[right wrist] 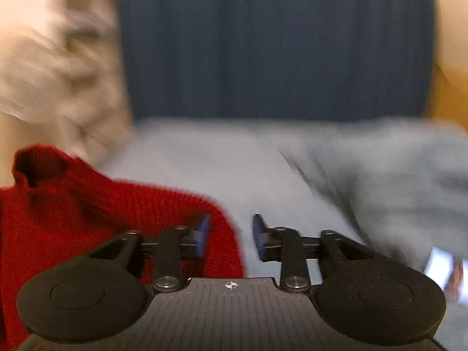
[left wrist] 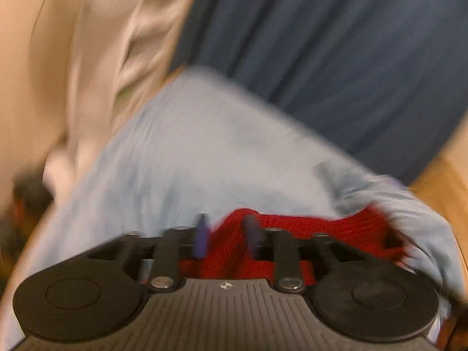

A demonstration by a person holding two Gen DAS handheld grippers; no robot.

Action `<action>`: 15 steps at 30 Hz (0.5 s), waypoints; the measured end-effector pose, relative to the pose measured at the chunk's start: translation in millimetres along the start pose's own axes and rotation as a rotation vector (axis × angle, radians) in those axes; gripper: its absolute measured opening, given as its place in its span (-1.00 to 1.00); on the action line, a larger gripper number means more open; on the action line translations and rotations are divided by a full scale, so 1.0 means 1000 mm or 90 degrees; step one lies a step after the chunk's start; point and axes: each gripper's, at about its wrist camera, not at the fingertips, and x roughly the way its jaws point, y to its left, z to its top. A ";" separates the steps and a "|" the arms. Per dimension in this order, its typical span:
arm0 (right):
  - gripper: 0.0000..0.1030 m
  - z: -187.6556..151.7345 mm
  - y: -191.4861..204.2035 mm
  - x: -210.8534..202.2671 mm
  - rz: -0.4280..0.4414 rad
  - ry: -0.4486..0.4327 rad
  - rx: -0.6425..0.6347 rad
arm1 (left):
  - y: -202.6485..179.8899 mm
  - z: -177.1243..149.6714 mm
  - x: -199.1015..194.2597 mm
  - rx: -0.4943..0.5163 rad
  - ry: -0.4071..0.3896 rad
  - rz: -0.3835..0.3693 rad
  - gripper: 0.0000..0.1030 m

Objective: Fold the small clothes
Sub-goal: 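Lower the cardigan flat onto the bed and open both grippers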

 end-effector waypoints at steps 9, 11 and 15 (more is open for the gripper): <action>0.05 -0.179 -0.028 0.013 0.130 0.159 0.029 | 0.064 -0.114 0.079 0.027 0.141 0.045 0.66; 0.12 -0.219 -0.021 0.005 0.168 0.217 0.070 | 0.078 -0.143 0.064 0.042 0.157 0.048 0.66; 0.36 -0.274 0.024 -0.021 0.225 0.288 0.097 | 0.099 -0.195 0.017 0.032 0.165 0.046 0.81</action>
